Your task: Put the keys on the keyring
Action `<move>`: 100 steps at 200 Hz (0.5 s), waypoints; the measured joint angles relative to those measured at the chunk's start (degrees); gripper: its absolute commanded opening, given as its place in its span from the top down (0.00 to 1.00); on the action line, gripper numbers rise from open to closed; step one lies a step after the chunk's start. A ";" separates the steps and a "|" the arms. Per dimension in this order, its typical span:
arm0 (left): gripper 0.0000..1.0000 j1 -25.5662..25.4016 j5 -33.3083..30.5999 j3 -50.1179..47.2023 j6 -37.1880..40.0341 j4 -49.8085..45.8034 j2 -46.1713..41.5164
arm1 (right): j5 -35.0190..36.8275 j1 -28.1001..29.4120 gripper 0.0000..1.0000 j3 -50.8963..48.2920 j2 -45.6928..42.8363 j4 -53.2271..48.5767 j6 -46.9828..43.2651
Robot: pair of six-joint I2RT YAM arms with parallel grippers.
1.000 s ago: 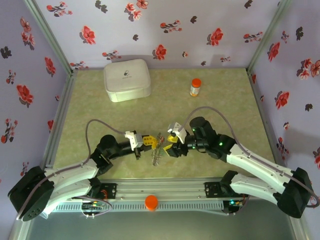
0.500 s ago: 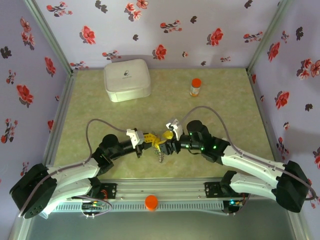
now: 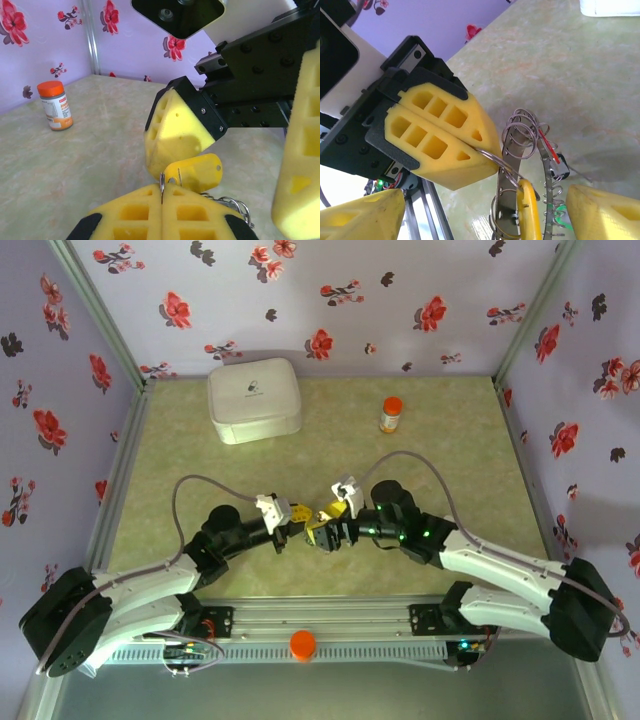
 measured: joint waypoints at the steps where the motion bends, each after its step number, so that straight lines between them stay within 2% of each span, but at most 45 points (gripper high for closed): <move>1: 1.00 -0.02 0.00 0.00 0.00 -0.02 0.00 | 0.07 0.00 0.20 0.02 0.07 -0.11 -0.07; 57: 1.00 -0.02 -0.15 0.00 1.16 -1.60 -2.75 | 2.69 0.20 0.40 0.48 -1.33 -5.44 -2.97; 100: 1.00 -0.02 1.36 0.00 1.49 -1.88 -4.24 | 3.39 0.20 0.41 0.48 -2.78 -6.49 -3.30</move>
